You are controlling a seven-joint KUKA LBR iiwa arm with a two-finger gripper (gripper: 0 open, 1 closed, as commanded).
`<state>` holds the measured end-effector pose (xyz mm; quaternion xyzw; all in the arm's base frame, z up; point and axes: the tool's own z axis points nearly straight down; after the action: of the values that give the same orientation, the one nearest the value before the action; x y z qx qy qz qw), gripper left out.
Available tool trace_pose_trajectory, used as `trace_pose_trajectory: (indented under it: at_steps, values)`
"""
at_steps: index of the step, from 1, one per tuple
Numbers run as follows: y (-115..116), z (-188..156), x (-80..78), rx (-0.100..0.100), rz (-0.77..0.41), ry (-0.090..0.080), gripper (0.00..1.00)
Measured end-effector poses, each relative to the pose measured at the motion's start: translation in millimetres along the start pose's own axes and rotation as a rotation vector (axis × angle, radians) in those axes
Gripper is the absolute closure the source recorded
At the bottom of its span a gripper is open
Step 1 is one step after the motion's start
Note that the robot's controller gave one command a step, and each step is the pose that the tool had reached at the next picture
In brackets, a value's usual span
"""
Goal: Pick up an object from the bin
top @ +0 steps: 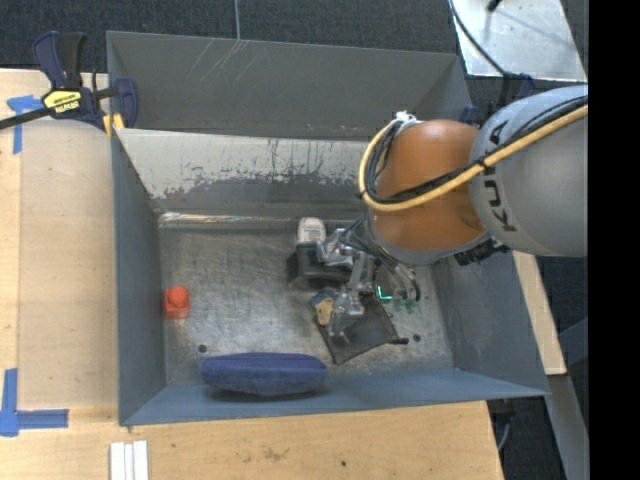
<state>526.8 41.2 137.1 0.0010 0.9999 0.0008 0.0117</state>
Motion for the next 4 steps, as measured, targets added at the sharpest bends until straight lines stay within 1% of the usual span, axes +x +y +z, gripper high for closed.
trace_pose_trajectory:
  at_steps: [1,2,3,4]
  values:
    - [-6.0,12.6,-6.5,-0.001,-0.018,0.019,0.0]
    - [-52.7,37.6,-18.5,-0.005,0.018,-0.011,0.0]
    - [-52.5,-24.0,7.1,0.004,0.254,0.016,0.0]
    - [-69.0,29.1,-34.7,0.002,0.266,0.027,0.0]
